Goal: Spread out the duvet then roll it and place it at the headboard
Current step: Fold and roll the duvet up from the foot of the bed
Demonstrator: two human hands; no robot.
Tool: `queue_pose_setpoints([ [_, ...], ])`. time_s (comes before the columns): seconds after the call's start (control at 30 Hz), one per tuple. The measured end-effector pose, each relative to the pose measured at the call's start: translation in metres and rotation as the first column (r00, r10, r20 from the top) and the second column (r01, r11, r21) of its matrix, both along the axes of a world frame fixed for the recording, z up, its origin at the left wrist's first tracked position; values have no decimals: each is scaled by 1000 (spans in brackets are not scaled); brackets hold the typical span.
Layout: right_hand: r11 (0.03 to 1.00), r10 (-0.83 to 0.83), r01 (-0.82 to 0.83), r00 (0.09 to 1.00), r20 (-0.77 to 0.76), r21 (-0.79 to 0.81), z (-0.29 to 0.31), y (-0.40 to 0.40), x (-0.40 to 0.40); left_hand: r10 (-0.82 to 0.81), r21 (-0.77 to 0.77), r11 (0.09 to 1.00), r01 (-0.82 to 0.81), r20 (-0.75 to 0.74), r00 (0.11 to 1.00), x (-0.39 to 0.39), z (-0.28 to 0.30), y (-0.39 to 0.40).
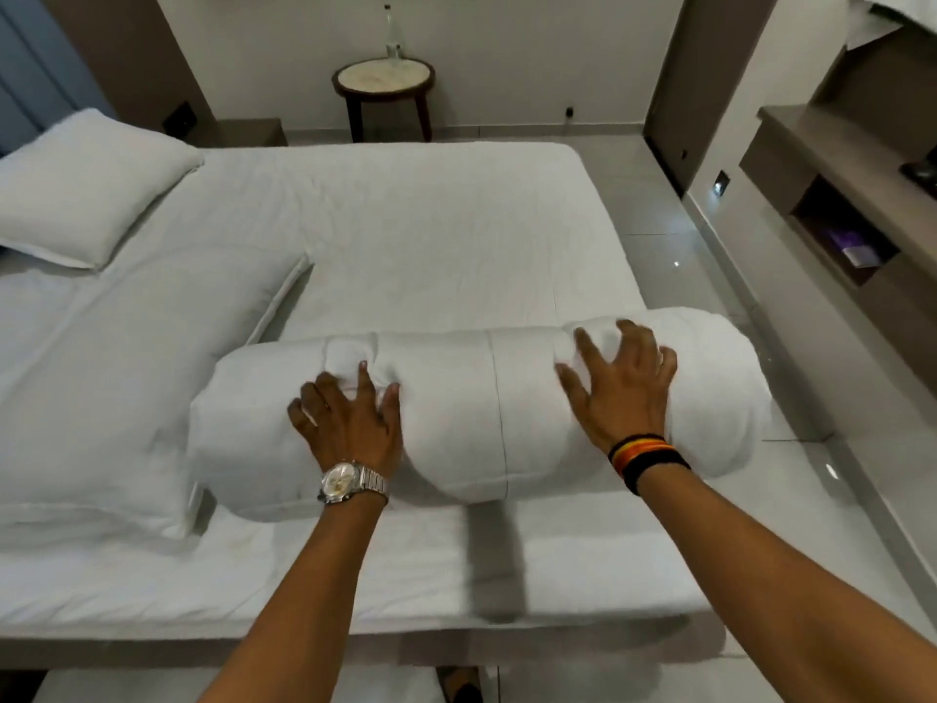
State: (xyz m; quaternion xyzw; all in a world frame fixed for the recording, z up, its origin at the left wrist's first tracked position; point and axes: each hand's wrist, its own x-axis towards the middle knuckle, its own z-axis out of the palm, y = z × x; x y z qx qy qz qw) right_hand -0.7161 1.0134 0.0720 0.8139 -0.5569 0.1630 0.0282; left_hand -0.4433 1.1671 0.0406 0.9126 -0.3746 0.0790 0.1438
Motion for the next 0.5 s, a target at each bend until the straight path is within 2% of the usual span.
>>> queue_pose_setpoints([
  [0.07,996,86,-89,984,-154,-13,-17,-34,11,-47,-28,998,50,93,995,27,-19,-23],
  [0.17,981,141,-98,955,-262,170,-45,-81,21,-70,77,995,64,77,995,57,-48,-48],
  [0.27,945,183,-97,949,-256,314,-93,-110,25,-59,152,986,63,-35,998,68,-91,-73],
  [0.4,922,175,-52,940,-292,384,-176,-133,40,-80,208,973,98,-93,993,81,-163,-106],
  [0.5,907,173,-28,935,-310,421,-210,-157,58,-109,239,962,132,-108,988,96,-195,-136],
])
